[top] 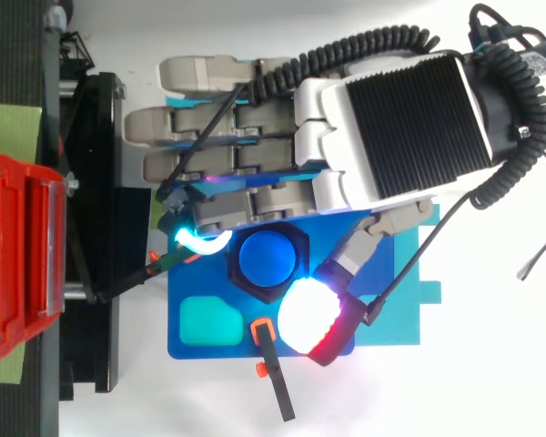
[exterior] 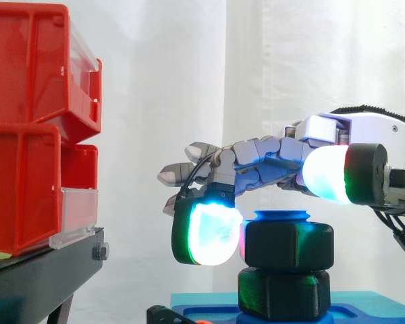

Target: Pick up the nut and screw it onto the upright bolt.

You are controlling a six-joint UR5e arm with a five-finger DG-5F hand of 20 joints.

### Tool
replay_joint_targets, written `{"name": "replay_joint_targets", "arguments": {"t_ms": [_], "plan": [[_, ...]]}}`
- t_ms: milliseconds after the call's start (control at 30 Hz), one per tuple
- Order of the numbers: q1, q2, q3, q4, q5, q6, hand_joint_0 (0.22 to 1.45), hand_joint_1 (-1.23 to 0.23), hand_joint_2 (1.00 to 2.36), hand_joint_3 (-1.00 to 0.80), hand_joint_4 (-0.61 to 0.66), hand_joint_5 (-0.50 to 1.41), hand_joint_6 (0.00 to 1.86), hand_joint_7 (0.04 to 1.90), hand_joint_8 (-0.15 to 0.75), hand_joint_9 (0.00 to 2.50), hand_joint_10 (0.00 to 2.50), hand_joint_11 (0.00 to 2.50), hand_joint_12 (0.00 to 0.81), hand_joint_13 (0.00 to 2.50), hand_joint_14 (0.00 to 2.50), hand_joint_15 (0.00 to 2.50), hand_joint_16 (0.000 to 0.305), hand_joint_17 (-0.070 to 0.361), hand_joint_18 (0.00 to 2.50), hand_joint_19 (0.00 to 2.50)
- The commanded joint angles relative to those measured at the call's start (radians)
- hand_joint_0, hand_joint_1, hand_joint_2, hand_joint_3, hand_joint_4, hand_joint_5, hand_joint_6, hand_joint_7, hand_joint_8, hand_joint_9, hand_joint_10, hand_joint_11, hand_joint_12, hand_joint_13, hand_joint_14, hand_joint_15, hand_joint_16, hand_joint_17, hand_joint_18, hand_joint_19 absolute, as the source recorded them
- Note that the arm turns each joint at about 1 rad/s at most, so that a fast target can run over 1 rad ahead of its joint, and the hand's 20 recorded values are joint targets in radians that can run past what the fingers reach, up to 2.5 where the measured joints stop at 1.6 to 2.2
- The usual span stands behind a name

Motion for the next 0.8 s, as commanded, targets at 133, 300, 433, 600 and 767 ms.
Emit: {"name": "replay_joint_targets", "arguments": {"t_ms": [133, 300, 433, 600, 767], "plan": [[-0.013, 0.000, 0.000, 0.002, -0.004, 0.000, 0.47, -0.09, 1.00, -0.50, 0.21, -0.14, 0.50, 1.26, 0.239, 0.36, 0.00, 0.00, 0.330, 0.09, 0.00, 0.00, 0.045, 0.100, 0.00, 0.00], [-0.020, 0.000, 0.000, 0.002, -0.006, -0.001, 0.48, -0.10, 1.00, -0.50, 0.20, -0.13, 0.50, 1.38, 0.244, 0.38, 0.00, 0.00, 0.327, 0.11, 0.00, 0.00, 0.044, 0.099, 0.00, 0.00], [-0.027, 0.000, 0.000, 0.002, -0.011, -0.001, 0.48, -0.11, 1.00, -0.50, 0.21, -0.13, 0.54, 1.35, 0.247, 0.39, 0.00, 0.00, 0.322, 0.12, 0.00, 0.00, 0.044, 0.098, 0.00, 0.00], [-0.037, 0.000, 0.001, 0.002, -0.021, -0.003, 0.48, -0.12, 1.00, -0.50, 0.23, -0.13, 0.63, 1.20, 0.254, 0.41, 0.00, 0.00, 0.320, 0.13, 0.00, 0.00, 0.043, 0.096, 0.00, 0.00], [-0.042, 0.000, 0.001, 0.010, -0.029, -0.003, 0.49, -0.13, 1.00, -0.50, 0.23, -0.11, 0.61, 1.21, 0.256, 0.43, 0.00, 0.00, 0.318, 0.15, 0.00, 0.00, 0.042, 0.094, 0.00, 0.00]]}}
